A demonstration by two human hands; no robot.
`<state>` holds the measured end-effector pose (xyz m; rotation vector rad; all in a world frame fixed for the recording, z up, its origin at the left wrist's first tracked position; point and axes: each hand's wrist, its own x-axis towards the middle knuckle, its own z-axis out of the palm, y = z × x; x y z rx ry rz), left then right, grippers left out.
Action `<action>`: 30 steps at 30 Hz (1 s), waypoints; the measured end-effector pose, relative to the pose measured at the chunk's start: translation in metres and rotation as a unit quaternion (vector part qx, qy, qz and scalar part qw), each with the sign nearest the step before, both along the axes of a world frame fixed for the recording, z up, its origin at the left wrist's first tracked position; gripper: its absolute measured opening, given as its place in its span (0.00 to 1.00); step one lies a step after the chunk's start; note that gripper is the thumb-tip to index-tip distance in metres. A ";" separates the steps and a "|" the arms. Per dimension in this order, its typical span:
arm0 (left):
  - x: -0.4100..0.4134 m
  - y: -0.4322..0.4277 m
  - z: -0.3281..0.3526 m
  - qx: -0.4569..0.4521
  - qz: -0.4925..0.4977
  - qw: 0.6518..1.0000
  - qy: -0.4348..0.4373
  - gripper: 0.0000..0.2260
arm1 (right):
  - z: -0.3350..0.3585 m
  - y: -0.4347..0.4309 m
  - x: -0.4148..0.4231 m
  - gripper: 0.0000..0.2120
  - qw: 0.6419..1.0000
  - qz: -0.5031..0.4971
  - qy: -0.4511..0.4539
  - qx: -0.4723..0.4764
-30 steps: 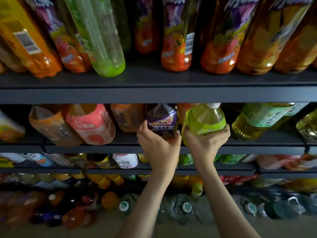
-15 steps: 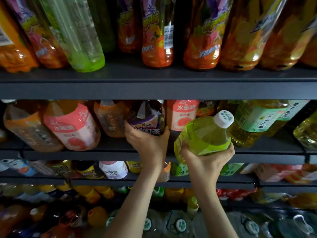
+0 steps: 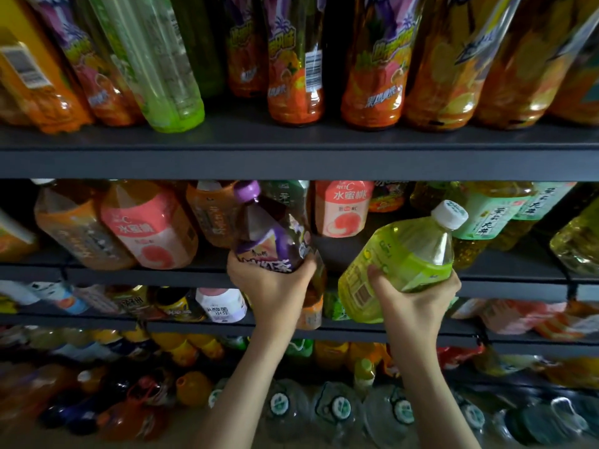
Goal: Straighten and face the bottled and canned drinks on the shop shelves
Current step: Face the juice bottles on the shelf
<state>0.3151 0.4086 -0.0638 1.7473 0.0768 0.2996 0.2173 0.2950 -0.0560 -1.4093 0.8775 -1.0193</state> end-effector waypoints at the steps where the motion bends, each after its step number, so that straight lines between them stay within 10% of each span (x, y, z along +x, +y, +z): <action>1: -0.004 0.003 0.004 -0.030 0.011 0.999 0.019 0.43 | 0.001 0.000 -0.002 0.45 1.000 0.007 0.001 0.005; 7: -0.017 0.029 0.015 -0.021 0.025 0.998 0.059 0.32 | 0.012 0.000 -0.006 0.45 0.997 0.069 0.023 0.011; 18: -0.023 0.086 0.035 0.029 0.036 0.992 0.118 0.45 | 0.029 0.039 0.006 0.27 0.979 0.197 0.058 -0.015; 30: -0.045 0.121 -0.027 0.238 -0.062 0.954 0.172 0.47 | -0.035 0.102 -0.017 0.46 0.946 0.160 0.279 -0.032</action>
